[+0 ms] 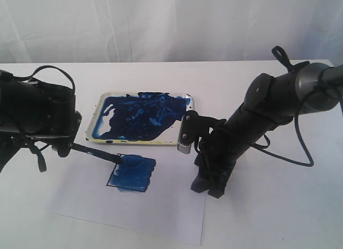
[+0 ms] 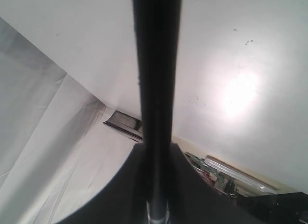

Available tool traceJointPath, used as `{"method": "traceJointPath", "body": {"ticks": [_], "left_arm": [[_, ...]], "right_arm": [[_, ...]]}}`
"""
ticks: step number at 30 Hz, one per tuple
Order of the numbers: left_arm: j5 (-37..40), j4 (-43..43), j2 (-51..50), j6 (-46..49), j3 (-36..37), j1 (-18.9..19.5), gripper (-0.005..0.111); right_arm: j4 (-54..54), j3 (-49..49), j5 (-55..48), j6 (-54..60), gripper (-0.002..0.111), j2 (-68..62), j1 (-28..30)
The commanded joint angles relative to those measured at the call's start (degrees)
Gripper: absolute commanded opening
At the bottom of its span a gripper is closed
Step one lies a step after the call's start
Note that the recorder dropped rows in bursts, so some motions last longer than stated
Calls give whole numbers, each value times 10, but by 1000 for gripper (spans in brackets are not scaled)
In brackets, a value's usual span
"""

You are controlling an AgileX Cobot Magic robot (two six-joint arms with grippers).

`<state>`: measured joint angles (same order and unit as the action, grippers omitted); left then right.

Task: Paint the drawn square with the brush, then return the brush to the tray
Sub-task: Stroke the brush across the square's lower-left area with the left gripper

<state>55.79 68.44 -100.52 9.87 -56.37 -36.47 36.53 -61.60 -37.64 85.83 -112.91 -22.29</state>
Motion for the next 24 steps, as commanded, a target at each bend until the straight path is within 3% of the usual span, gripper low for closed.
{"method": "traceJointPath", "body": {"ticks": [1,8,24], "left_arm": [[0,18,3,-15,2,-2,0],[5,25,-19,-23,-30,-2,0],[1,12,-31,-19,-30,-2,0]], "right_arm": [[-36,10,-8,-12,60,-21,0],[-36,10,-11,-12,60,-21,0],[-36,10,-11,-12,60,-21,0]]}}
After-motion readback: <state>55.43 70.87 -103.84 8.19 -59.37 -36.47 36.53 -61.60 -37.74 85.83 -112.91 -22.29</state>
